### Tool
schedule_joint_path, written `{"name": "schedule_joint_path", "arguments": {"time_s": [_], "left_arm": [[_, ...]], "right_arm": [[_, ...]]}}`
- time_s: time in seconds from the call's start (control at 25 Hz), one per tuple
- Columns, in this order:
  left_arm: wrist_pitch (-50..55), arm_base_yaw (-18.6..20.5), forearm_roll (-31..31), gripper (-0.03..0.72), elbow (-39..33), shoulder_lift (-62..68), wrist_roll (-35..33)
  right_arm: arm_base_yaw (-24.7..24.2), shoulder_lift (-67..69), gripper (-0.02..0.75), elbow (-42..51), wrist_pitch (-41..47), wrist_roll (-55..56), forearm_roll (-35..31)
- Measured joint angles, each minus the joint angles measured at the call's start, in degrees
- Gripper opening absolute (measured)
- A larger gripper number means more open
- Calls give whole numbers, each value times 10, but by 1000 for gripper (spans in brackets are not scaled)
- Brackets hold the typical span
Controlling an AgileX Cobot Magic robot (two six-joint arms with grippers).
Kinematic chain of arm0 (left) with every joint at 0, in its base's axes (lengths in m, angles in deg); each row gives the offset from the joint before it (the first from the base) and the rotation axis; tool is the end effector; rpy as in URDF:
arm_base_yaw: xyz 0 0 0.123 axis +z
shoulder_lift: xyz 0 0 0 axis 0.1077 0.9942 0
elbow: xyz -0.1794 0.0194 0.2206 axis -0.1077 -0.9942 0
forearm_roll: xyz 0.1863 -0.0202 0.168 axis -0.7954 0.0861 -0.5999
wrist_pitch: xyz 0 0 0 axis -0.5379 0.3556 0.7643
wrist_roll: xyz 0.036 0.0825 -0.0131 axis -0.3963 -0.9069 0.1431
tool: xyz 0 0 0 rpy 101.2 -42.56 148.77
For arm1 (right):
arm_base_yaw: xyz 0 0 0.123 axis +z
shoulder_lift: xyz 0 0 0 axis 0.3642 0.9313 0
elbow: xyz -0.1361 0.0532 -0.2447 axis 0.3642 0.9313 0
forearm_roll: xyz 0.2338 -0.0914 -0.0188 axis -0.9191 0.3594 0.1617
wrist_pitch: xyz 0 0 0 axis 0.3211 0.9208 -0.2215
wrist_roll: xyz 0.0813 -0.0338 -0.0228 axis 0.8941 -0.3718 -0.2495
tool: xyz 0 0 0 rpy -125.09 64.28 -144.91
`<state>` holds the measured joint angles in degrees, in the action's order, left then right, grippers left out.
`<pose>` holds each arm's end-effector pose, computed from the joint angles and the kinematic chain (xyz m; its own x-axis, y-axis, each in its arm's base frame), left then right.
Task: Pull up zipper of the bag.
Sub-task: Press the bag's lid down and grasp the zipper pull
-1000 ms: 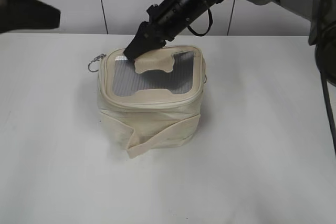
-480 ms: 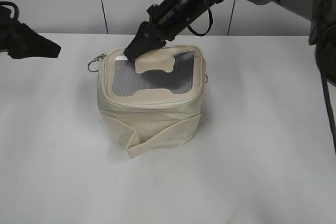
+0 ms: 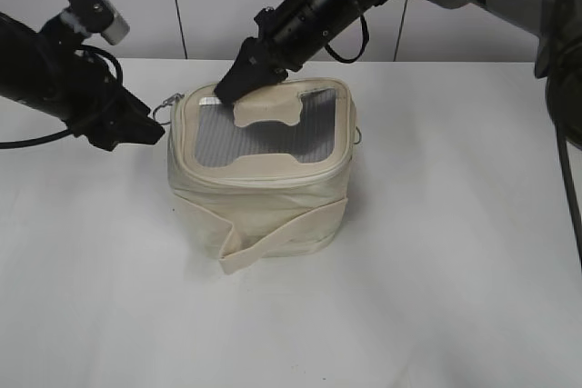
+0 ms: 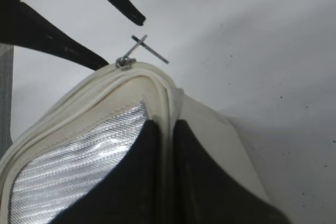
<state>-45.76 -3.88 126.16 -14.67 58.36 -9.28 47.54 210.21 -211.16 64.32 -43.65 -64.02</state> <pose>0.3368 -0.1030 0.1930 -0.3343 0.6864 -0.6458 0.8694 0.4891 0.0698 0.4411 0.2908 0.1887 -0.4658 -0.5944 -0.6555 -0.8804 0.2368 0.4109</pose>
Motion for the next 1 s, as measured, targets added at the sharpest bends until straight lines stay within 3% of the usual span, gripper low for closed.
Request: {"name": "schedule_joint_path", "arguments": {"time_s": [0.24, 0.56, 0.92, 1.0], "left_arm": [[-74, -23, 2, 361, 0, 3, -2], [-88, -28, 10, 357, 0, 22, -8], [-89, -28, 86, 316, 0, 30, -58], [-89, -28, 110, 274, 0, 31, -72]], "right_arm": [[0, 0, 57, 0, 0, 3, 0], [0, 0, 57, 0, 0, 3, 1], [0, 0, 57, 0, 0, 3, 1], [0, 0, 57, 0, 0, 3, 1]]}}
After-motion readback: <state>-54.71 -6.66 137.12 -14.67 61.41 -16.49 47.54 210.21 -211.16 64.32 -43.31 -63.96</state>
